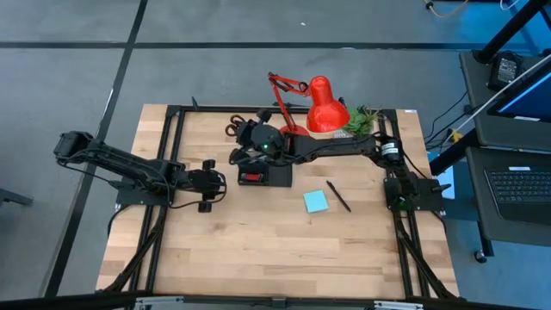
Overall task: Pick and place office supplies into organizer
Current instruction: Put the black scissors into the black desk organizer
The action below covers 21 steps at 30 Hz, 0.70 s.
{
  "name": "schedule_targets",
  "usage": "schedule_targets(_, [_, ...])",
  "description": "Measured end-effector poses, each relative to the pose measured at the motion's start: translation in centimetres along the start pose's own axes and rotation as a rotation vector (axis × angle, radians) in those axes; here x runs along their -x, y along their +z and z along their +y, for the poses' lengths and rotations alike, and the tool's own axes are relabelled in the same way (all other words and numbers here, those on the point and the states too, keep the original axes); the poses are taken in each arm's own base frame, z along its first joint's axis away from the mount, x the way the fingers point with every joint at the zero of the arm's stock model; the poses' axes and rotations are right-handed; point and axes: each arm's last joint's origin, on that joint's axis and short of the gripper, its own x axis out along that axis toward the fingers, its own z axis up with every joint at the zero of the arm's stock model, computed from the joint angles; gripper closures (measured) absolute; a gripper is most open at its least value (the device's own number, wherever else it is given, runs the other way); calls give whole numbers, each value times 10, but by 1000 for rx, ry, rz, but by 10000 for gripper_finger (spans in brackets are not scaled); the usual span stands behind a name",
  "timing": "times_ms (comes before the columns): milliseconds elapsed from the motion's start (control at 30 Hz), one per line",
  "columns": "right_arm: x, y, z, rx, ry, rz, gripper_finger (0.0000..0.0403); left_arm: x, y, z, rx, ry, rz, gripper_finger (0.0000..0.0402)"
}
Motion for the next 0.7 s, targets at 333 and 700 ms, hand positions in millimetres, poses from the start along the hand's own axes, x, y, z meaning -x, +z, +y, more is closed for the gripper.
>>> schedule_targets(333, [-20, -33, 24, 73, 22, 58, 323, 0, 0, 0, 0, 0, -2, 297])
schedule_targets(700, [-21, -46, 39, 99, 51, 111, 323, 0, 0, 0, -1, 0, -1, 297])
